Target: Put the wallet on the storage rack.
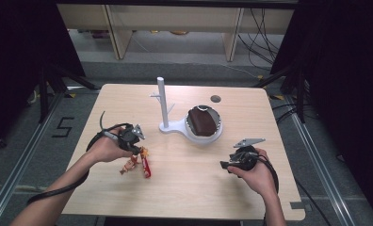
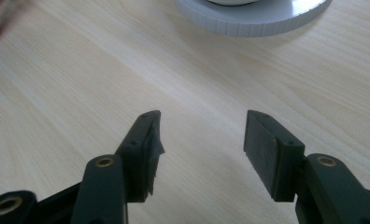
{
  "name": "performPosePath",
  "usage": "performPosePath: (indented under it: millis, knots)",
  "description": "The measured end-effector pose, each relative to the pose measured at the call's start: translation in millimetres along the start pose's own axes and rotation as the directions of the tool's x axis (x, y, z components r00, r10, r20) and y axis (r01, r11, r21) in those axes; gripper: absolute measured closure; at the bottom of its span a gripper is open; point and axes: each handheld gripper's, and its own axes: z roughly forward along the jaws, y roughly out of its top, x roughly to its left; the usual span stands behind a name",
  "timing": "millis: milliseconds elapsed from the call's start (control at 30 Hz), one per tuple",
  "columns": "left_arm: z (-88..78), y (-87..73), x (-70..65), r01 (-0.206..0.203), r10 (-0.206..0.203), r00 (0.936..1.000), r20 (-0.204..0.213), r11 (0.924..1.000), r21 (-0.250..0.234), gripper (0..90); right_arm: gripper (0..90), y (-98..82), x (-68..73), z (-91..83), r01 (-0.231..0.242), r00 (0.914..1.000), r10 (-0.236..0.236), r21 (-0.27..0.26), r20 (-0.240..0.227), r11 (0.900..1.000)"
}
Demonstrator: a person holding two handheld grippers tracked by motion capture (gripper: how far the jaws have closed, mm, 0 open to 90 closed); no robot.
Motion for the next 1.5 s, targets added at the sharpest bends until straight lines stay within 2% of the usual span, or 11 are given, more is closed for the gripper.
performPosePath:
  millis: [167,300,400,467,533,567,800,833,967,1033,1500]
  knots:
    - [-16.1,1.2,-2.1,-0.004,-0.005,0.9917,-0.129,0.9975,-0.071,87.0,46.9,0.0,1.0,-0.1,-0.009,1.0000,0.009,0.008,-0.004,1.000]
    - [-24.2,2.7,-0.6,0.005,-0.032,0.9839,-0.176,0.9884,-0.152,87.1,46.8,-0.1,1.0,-0.2,-0.011,0.9999,0.011,0.008,-0.005,1.000]
    - [-28.6,4.8,0.0,0.014,-0.058,0.9779,-0.201,0.9768,-0.214,87.2,46.7,-0.3,1.8,-0.2,-0.025,0.9997,0.025,0.011,-0.006,1.000]
    - [-31.5,6.3,0.5,0.013,-0.066,0.9747,-0.213,0.9704,-0.241,87.2,46.8,-0.3,-0.9,0.8,0.013,0.9999,-0.013,-0.002,-0.005,1.000]
    - [-33.8,8.1,1.4,0.011,-0.070,0.9734,-0.218,0.9653,-0.261,87.2,46.8,-0.6,-0.5,0.7,0.007,1.0000,-0.007,0.001,-0.005,1.000]
    - [-34.7,9.3,1.7,0.017,-0.085,0.9709,-0.224,0.9576,-0.287,87.2,46.7,-0.7,-0.4,0.7,0.006,1.0000,-0.006,0.002,-0.006,1.000]
    - [-41.9,14.6,6.8,0.002,-0.088,0.9622,-0.258,0.9491,-0.315,87.2,46.7,-1.3,-0.7,0.3,0.006,1.0000,-0.006,0.003,0.000,1.000]
    - [-43.6,16.2,8.4,0.015,-0.104,0.9600,-0.260,0.9460,-0.324,87.2,46.7,-1.6,0.9,0.1,-0.020,0.9998,0.020,0.011,-0.005,1.000]
    - [-47.7,19.9,13.2,0.020,-0.114,0.9559,-0.271,0.9446,-0.328,87.2,46.6,-1.7,0.3,0.2,-0.015,0.9999,0.015,0.012,-0.002,1.000]
    - [-49.0,22.0,15.1,0.025,-0.124,0.9539,-0.273,0.9394,-0.342,87.2,46.6,-1.9,0.2,0.6,-0.017,0.9999,0.017,0.012,-0.002,1.000]
    - [-56.3,29.6,28.7,0.054,-0.200,0.9188,-0.340,0.9173,-0.395,87.2,46.1,-3.0,0.2,0.5,-0.016,0.9999,0.016,0.010,-0.003,1.000]
